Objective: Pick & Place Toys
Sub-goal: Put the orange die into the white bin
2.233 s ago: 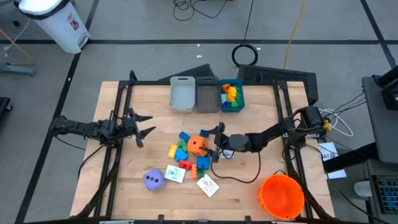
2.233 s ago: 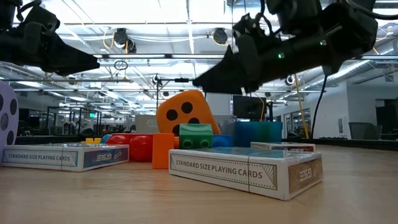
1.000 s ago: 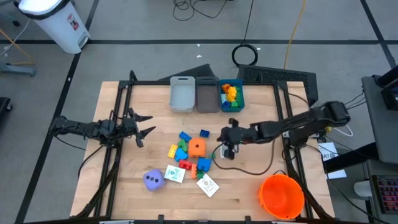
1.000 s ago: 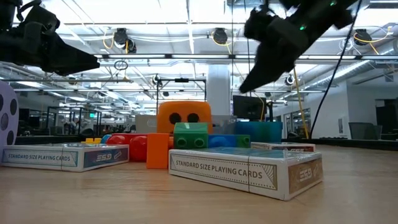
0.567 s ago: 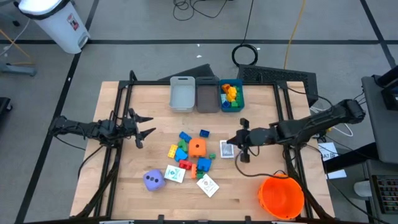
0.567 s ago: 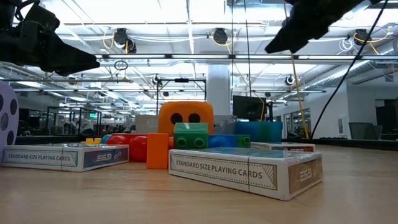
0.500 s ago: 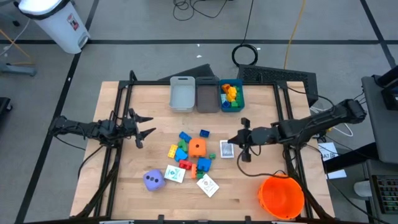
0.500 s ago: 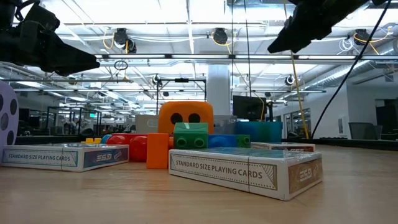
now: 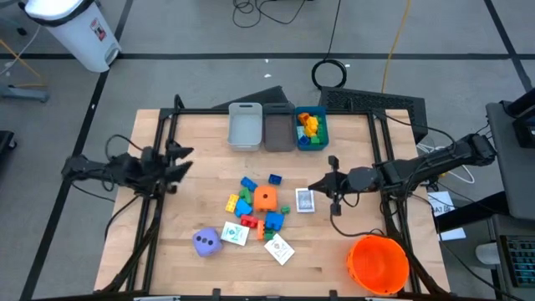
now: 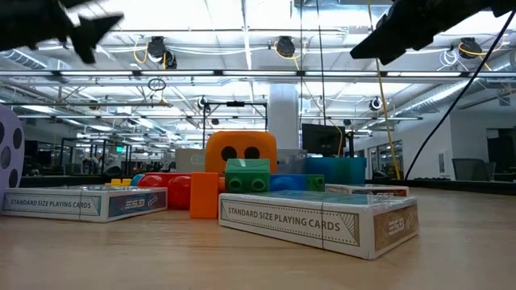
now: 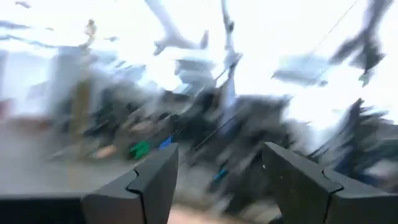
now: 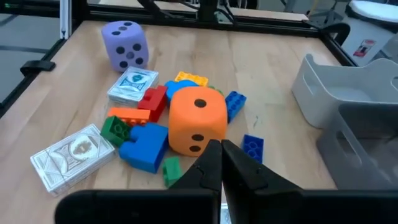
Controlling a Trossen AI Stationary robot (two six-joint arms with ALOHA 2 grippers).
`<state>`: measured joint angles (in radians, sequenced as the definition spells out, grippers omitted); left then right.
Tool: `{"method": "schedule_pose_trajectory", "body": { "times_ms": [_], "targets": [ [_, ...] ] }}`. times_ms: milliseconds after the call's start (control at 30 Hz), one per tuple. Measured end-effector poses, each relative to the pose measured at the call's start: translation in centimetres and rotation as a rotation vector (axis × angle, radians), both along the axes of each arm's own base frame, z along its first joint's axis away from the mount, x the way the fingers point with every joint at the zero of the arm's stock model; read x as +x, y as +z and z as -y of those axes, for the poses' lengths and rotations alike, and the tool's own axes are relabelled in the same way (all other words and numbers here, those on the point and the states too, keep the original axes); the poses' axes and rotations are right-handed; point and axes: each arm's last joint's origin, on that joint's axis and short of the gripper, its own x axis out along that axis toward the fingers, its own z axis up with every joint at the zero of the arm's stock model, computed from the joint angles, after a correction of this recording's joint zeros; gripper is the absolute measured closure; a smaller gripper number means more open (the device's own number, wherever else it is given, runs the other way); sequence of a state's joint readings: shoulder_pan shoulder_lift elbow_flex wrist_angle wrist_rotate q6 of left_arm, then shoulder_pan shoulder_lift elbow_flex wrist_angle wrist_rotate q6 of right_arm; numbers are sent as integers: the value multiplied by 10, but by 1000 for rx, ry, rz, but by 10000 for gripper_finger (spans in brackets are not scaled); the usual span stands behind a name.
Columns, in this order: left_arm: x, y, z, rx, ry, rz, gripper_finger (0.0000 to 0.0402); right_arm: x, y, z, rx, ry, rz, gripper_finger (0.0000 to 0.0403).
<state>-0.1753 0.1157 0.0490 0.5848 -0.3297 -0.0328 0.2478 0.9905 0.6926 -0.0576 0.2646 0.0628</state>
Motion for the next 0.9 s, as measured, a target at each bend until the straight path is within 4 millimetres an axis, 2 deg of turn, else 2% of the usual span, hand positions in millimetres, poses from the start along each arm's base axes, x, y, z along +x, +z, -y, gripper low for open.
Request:
{"method": "schedule_pose_trajectory", "body": {
  "times_ms": [67,133,200,267,367,467,667,900],
  "targets": [
    [3,2,4,102,-90,18,160,1,1,0,3,0,14,402],
    [12,-4,8,183,-148,-61,160,2,1,-1,6,1,23,402],
    [24,-12,10,156,-144,-165,160,2,1,-1,7,3,24,402],
    [36,-13,9,52,-107,-260,160,2,2,-1,8,3,25,402],
    [59,-5,14,35,-121,-390,160,2,2,-1,11,2,29,402],
    [86,5,21,72,-206,-494,160,3,2,-1,20,-1,36,402],
    [138,23,41,12,-447,-561,160,3,2,-1,31,-5,36,403],
    [185,29,52,9,-447,-579,160,3,2,-1,37,-8,34,403]
  ]
}}
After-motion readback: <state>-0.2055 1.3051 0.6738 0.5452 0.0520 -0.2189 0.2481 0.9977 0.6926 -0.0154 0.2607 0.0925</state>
